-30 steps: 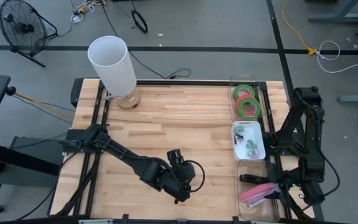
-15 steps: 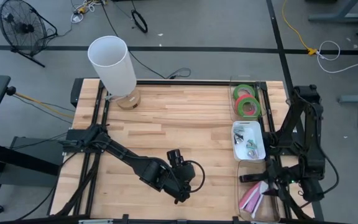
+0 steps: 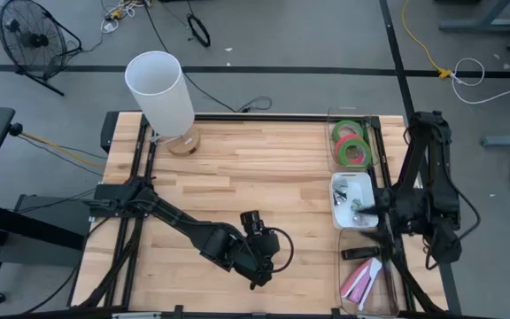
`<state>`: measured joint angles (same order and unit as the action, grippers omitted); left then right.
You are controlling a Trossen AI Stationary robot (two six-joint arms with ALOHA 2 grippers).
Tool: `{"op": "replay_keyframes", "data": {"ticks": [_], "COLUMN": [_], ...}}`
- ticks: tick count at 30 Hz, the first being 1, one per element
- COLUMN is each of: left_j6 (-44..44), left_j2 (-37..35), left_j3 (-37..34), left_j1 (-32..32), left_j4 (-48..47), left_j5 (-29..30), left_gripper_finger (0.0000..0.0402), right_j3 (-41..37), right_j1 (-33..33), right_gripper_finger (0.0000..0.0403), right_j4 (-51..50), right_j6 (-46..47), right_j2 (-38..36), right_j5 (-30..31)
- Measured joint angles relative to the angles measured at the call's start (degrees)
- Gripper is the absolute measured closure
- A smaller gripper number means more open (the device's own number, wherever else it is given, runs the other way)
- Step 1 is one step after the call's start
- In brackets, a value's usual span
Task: Pick and place Stapler, Stapler remover, tape
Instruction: Return to Home Position
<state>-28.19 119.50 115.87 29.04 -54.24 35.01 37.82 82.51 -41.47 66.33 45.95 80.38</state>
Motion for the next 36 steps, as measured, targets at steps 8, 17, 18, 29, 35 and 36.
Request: {"op": "replay_keyframes", "data": {"ticks": [8, 17, 18, 29, 35, 36], "left_j6": [15.7, 5.0, 4.8, 4.8, 4.8, 4.8], "left_j2": [0.1, 0.1, 0.1, 0.1, 0.1, 0.1], "left_j3": [0.0, 0.0, 0.0, 0.0, 0.0, 0.0], "left_j1": [-3.4, -7.1, -7.5, -10.4, -11.1, -11.2], "left_j4": [18.0, 29.6, 29.9, 30.4, 30.4, 30.4], "left_j5": [26.6, 18.1, 16.0, -2.0, -3.8, -3.8], "left_gripper_finger": [0.0120, 0.0120, 0.0120, 0.0120, 0.0120, 0.0120], "right_j3": [0.0, 0.0, 0.0, 0.0, 0.0, 0.0], "right_j1": [-10.0, -13.5, -13.6, -13.6, -13.6, -13.6], "right_gripper_finger": [0.0112, 0.0112, 0.0112, 0.0112, 0.0112, 0.0112], "right_j4": [13.7, 16.7, 17.1, 18.6, 18.6, 18.6], "right_j6": [-35.7, -30.7, -30.8, -30.8, -30.8, -30.8], "right_j2": [-4.7, -3.4, -3.4, -3.4, -3.4, -3.4], "right_j5": [9.0, 3.7, 3.3, -9.4, -26.0, -28.9]}}
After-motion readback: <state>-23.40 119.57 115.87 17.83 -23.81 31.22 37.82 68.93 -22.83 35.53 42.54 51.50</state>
